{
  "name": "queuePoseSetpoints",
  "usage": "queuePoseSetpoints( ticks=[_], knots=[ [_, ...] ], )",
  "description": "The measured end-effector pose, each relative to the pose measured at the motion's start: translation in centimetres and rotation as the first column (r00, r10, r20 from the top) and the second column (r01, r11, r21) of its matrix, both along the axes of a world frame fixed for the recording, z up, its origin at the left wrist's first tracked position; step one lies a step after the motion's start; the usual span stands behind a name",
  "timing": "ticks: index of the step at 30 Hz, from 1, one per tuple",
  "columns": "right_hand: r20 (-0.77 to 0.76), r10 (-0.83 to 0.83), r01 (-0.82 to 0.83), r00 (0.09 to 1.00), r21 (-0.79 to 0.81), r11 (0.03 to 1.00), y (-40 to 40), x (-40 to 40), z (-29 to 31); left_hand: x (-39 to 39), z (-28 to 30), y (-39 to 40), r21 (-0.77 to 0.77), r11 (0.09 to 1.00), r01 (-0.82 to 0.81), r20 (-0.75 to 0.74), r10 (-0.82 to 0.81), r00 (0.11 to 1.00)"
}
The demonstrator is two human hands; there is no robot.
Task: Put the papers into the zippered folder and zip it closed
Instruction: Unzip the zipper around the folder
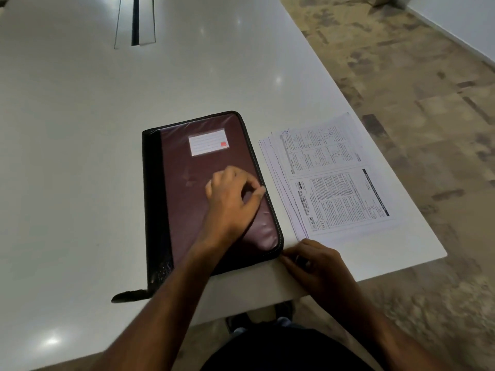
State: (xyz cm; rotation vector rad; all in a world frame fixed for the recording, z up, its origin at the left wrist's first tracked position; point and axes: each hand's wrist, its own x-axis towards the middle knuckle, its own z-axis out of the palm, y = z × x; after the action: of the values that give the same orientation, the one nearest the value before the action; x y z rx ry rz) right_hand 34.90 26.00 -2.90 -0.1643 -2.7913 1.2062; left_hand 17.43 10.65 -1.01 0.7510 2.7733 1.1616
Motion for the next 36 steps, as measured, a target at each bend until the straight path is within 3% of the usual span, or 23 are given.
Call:
queuePoseSetpoints(
  ticks=[4,11,17,29,36],
  knots=[
    [0.014,-0.007,0.007,1.0,-0.052,0.999,0.1,0.2,-0.2,5.7,0.4,-1.4,0.029,0.999,-0.031,-0.015,0.032,0.999],
    [0.015,-0.035,0.036,0.999,-0.111,0.993,-0.3,0.2,-0.5,11.6,-1.9,-3.7,-0.203,0.975,0.095,-0.202,-0.136,0.97],
    [0.012,-0.016,0.017,1.0,-0.096,0.995,-0.2,0.3,-0.5,12.7,-2.0,-2.5,-0.278,0.96,-0.011,-0.344,-0.089,0.935],
    [0.099,0.05,-0.03,0.994,-0.198,0.98,0.3,0.5,0.0,12.8,-2.3,-1.8,-0.373,0.926,-0.054,-0.315,-0.071,0.946],
    [0.109,0.145,-0.129,0.983,-0.144,0.981,1.0,0.5,0.2,13.2,-2.8,-1.6,-0.357,0.928,-0.106,-0.332,-0.02,0.943]
  ],
)
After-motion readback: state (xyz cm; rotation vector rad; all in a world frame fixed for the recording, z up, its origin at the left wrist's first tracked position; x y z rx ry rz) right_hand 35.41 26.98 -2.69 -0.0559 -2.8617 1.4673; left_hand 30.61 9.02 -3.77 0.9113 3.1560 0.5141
